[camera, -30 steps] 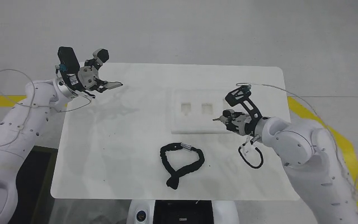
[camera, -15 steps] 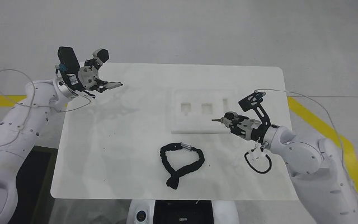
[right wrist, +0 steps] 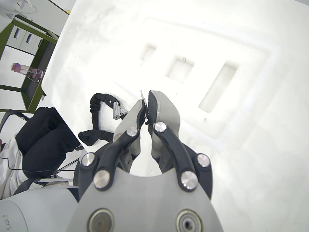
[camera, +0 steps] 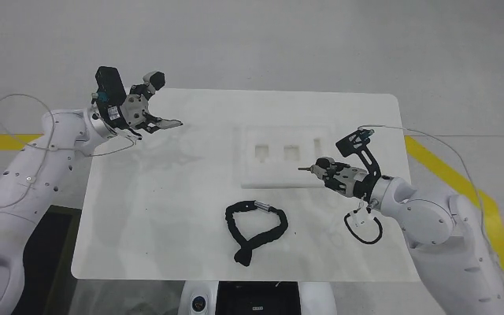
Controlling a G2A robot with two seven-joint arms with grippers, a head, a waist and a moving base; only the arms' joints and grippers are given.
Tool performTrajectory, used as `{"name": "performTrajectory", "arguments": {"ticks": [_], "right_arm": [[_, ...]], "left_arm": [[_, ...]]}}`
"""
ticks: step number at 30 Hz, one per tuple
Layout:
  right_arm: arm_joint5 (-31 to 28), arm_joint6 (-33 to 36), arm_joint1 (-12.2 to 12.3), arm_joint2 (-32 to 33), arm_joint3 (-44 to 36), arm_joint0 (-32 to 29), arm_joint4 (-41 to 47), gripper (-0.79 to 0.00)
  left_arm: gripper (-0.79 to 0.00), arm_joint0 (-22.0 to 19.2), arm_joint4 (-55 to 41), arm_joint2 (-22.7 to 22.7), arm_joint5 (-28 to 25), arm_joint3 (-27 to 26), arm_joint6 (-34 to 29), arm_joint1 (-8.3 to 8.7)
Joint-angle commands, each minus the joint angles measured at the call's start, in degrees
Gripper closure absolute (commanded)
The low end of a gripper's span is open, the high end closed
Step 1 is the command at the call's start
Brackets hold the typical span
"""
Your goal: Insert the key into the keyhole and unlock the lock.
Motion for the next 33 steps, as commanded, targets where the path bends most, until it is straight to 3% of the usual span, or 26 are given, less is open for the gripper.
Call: {"name": "performTrajectory", "arguments": {"ticks": [1,9,17,26,33], "right_arm": [[0.00,0.00,0.00,0.00,0.00,0.00,0.00,0.000],[0.00,0.00,0.00,0.00,0.00,0.00,0.00,0.000],[0.00,0.00,0.00,0.00,0.00,0.00,0.00,0.000],[0.00,0.00,0.00,0.00,0.00,0.00,0.00,0.000],[0.00,0.00,0.00,0.00,0.00,0.00,0.00,0.000]], "left_arm": [[-0.785,0.43,2.00,0.06,-1.13,-2.83,-2.31,0.04],[-0.785,3.30,8.18,2.55,-3.86,-12.68,-5.46,-1.04],[-0.785,4.71,15.62,6.49,-5.37,-19.20,-7.50,-2.46],[-0.785,1.37,18.57,14.43,-5.37,-19.89,-7.33,-3.48],[-0.785,-3.34,18.84,22.46,-5.37,-18.46,-8.03,-6.07]]}}
